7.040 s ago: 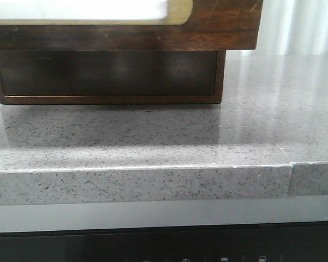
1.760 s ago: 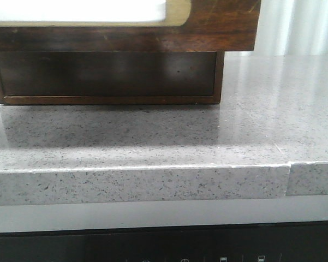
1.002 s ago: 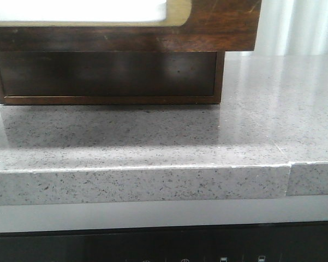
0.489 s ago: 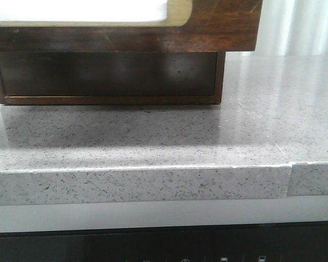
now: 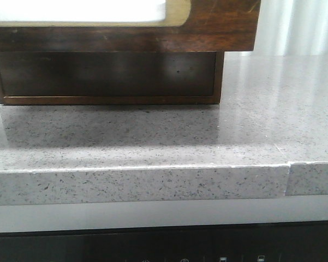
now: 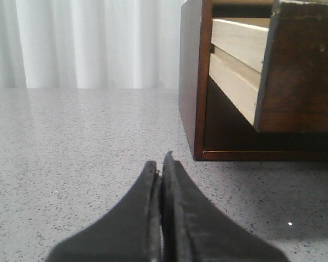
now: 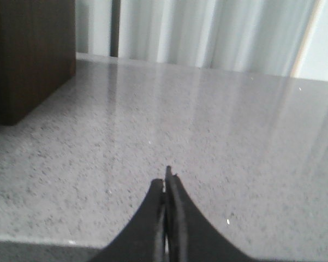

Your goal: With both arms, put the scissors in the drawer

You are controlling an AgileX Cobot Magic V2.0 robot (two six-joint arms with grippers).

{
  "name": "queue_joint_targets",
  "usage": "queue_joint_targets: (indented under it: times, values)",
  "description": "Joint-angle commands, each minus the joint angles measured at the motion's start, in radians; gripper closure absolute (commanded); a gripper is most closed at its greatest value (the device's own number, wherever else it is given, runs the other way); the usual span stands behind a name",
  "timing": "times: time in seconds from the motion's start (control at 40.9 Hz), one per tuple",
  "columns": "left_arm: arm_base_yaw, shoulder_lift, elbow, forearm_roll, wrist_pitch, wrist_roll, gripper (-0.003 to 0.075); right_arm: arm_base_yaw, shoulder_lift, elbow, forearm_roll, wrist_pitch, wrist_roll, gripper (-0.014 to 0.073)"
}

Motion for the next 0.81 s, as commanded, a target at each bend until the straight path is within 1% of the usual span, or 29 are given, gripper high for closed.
queue_joint_targets:
  times: [0.0, 0.367, 0.562, 0.782]
  values:
    - [0.000, -0.018, 0.023, 0.001, -0.087, -0.003, 0.0741, -0.016, -0.016, 0.026, 0.027, -0.147, 0.000, 0.0711]
    - [0.000, -0.018, 0.023, 0.001, -0.087, -0.003, 0.0741, -0.016, -0.021, 0.035, 0.029, -0.147, 0.000, 0.0711]
    - [0.000, -0.018, 0.023, 0.001, -0.087, -0.003, 0.0741, -0.014, -0.021, 0.035, 0.036, -0.203, 0.000, 0.0711]
    - [0.000, -0.018, 0.023, 0.001, -0.087, -0.003, 0.0741, 0.033, -0.022, 0.035, 0.038, -0.220, 0.000, 0.0711]
